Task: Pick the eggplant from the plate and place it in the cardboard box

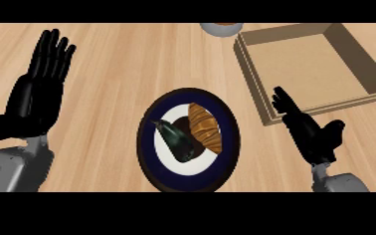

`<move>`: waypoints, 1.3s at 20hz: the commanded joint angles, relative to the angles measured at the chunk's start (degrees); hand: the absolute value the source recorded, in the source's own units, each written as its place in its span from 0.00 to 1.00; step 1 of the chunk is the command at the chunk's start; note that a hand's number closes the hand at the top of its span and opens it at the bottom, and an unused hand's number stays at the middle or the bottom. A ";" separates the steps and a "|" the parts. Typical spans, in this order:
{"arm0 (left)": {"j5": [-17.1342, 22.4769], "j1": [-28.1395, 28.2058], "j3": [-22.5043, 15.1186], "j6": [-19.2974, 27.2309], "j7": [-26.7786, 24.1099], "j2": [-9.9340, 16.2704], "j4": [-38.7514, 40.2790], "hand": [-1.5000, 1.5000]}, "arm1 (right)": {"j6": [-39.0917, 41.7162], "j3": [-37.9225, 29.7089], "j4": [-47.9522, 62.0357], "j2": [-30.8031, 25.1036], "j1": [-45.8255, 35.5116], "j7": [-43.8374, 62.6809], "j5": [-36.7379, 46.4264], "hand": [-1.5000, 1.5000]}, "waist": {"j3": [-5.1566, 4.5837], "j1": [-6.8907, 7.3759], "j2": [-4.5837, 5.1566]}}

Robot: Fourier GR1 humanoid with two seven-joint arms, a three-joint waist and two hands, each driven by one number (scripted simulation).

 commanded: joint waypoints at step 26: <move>-11.46 -1.69 -15.37 -4.06 8.77 -2.67 10.43 0.50 | 28.90 36.62 -23.58 13.75 -31.64 63.46 48.18 0.00 | 0.73 0.04 1.49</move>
